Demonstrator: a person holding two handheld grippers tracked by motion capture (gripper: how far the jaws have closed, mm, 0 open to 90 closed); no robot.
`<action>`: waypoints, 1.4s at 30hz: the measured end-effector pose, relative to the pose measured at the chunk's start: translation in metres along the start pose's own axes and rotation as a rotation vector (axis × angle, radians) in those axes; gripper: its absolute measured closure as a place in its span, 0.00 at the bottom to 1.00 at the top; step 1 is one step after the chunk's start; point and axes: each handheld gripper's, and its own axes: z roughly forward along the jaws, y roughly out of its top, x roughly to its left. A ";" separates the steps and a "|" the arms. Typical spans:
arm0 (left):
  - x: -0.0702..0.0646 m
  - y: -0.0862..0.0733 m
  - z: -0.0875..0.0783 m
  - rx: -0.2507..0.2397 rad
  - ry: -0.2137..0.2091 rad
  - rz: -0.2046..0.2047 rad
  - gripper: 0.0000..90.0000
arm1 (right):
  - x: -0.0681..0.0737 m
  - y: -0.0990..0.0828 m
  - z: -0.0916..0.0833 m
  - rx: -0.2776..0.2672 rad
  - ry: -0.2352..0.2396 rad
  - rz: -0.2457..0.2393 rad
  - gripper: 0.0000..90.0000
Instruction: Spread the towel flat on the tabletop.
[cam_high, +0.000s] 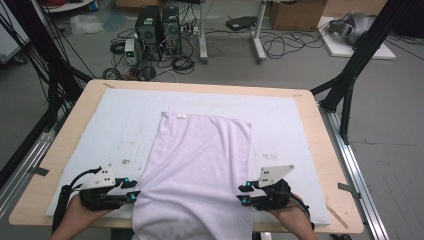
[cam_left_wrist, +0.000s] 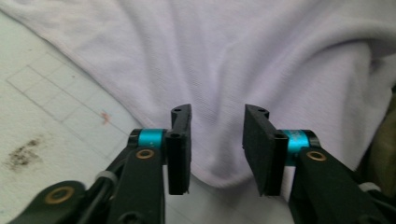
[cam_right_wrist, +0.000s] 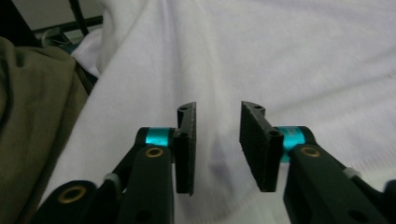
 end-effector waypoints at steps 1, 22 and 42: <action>0.002 0.000 0.005 0.009 -0.005 -0.004 0.64 | 0.000 0.002 0.005 0.012 0.004 -0.014 0.69; 0.000 0.003 0.000 -0.019 -0.047 -0.003 0.68 | -0.022 0.005 0.015 0.027 -0.029 0.011 0.73; 0.037 0.026 0.059 0.078 0.048 -0.020 0.97 | -0.081 0.008 0.029 0.093 -0.126 0.135 0.65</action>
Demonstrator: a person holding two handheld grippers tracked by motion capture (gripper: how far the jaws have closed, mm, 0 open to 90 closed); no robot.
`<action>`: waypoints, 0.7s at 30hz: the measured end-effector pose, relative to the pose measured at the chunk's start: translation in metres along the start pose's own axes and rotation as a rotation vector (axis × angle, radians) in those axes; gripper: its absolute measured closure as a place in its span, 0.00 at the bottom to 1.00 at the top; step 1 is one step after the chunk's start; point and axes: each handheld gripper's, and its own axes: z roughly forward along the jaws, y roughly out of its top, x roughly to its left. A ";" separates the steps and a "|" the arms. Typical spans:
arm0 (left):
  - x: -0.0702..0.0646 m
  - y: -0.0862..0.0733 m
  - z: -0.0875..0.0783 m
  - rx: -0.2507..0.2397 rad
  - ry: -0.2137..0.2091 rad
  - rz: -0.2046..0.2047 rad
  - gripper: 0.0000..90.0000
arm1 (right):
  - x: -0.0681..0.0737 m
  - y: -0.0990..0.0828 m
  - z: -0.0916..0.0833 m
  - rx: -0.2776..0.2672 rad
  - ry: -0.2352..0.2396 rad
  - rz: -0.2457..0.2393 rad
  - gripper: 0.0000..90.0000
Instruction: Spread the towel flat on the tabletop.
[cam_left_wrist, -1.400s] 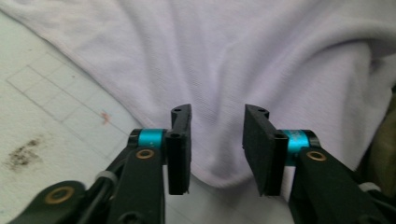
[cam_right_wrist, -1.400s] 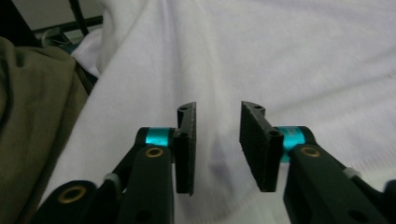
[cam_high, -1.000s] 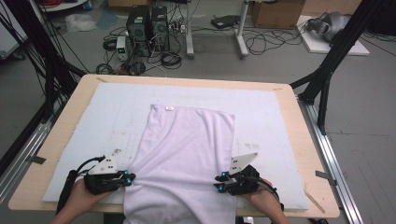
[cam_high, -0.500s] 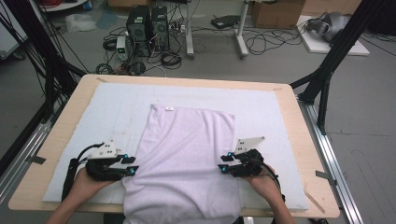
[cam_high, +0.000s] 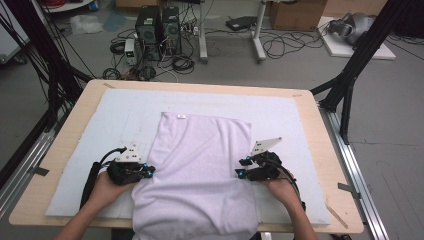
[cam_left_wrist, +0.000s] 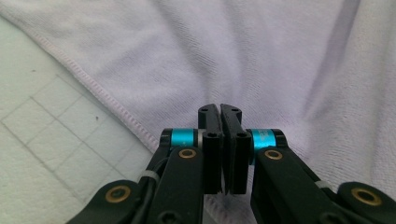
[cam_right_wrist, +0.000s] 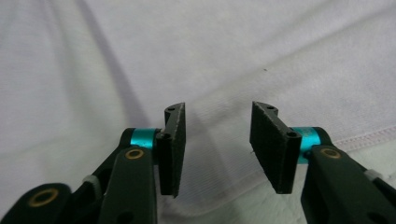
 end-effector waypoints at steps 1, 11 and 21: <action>0.002 0.001 0.001 -0.007 0.016 -0.009 0.97 | -0.001 0.000 0.004 0.014 0.005 -0.001 0.70; 0.021 0.014 0.005 -0.060 0.144 -0.082 0.97 | -0.017 0.026 -0.002 -0.002 -0.133 -0.029 0.99; 0.039 0.022 0.012 -0.086 0.206 -0.107 0.77 | -0.040 0.024 0.004 -0.024 -0.180 0.048 0.83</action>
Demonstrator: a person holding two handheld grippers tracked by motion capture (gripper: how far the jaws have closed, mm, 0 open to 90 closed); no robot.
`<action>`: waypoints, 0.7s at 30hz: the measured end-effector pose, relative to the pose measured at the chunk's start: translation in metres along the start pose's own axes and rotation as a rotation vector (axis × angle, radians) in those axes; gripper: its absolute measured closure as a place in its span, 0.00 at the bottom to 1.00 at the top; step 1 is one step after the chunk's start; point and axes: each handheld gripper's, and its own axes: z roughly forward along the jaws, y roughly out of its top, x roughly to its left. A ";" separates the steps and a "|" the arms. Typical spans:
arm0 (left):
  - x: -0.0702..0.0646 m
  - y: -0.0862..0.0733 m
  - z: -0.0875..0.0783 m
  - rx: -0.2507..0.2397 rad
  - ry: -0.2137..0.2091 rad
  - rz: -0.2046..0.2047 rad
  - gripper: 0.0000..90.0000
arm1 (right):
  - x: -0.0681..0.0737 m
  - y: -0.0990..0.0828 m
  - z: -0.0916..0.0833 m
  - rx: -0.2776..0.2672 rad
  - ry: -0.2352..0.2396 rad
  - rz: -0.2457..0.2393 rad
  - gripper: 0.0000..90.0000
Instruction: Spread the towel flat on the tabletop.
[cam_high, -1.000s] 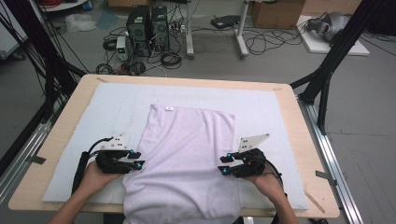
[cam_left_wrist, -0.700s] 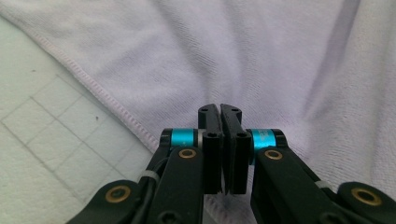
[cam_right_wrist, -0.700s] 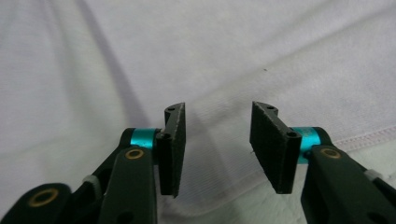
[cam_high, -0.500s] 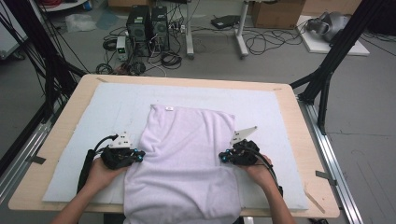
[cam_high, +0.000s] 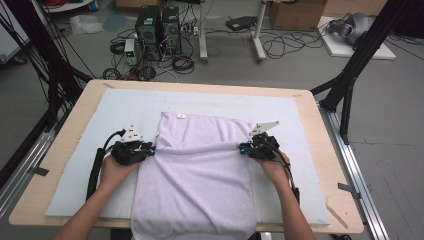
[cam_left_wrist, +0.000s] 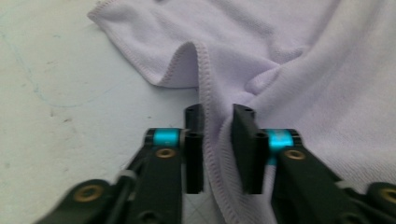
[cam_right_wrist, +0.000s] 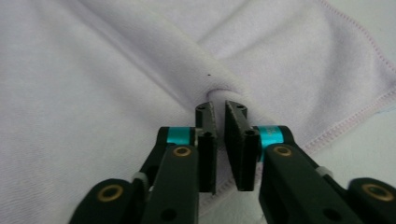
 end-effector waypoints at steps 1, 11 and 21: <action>0.003 -0.001 -0.011 -0.024 0.001 -0.011 0.73 | 0.002 0.000 -0.005 -0.019 0.002 -0.004 0.80; -0.020 -0.023 -0.064 -0.067 -0.078 0.063 0.61 | 0.061 -0.024 -0.051 -0.141 0.127 -0.121 0.63; -0.065 -0.052 -0.064 0.068 -0.304 0.163 0.61 | 0.106 -0.061 -0.042 -0.011 0.258 -0.196 0.67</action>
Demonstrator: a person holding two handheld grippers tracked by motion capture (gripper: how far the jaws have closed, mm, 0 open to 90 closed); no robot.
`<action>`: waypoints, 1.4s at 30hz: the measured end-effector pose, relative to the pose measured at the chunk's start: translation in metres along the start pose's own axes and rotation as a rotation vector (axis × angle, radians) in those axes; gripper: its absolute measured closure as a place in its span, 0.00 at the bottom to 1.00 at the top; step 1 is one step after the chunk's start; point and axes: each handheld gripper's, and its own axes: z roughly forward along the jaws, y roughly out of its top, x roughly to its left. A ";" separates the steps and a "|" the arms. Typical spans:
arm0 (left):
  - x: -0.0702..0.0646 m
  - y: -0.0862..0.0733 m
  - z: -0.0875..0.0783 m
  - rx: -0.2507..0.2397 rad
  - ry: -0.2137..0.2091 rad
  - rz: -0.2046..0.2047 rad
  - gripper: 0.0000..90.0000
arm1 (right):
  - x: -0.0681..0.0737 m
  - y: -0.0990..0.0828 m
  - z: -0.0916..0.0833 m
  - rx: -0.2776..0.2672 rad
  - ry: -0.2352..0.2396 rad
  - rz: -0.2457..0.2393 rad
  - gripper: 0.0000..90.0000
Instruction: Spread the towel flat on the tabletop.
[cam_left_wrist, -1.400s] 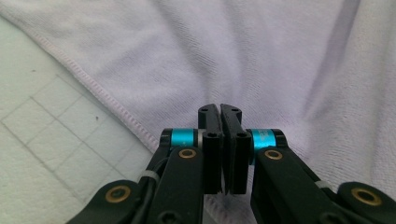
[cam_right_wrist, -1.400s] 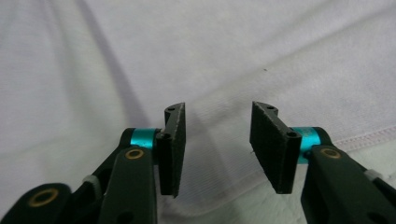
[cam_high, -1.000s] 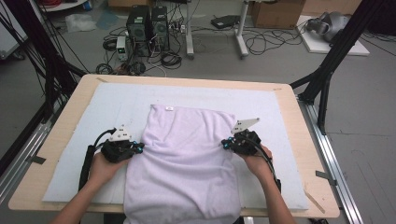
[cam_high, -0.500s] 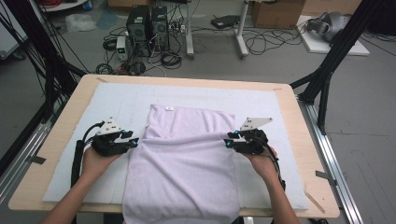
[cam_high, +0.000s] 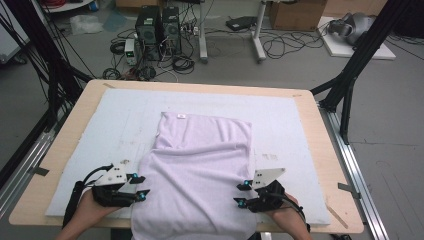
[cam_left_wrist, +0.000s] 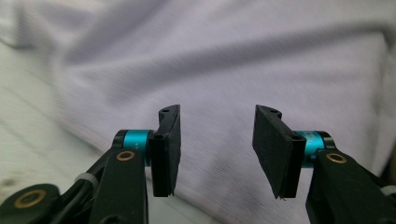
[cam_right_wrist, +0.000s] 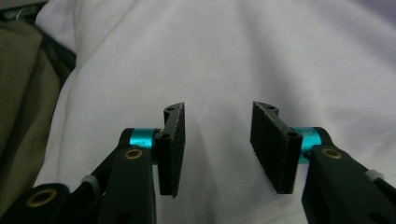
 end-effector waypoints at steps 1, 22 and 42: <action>0.000 0.000 0.000 0.000 0.000 0.000 0.68 | 0.001 -0.002 0.003 0.017 0.018 0.003 0.71; -0.038 -0.013 -0.033 -0.024 -0.031 0.058 0.66 | 0.041 0.001 -0.034 -0.095 0.067 -0.017 0.70; -0.039 -0.017 -0.029 0.001 -0.041 0.085 0.68 | 0.029 0.001 -0.018 -0.017 0.081 -0.044 0.77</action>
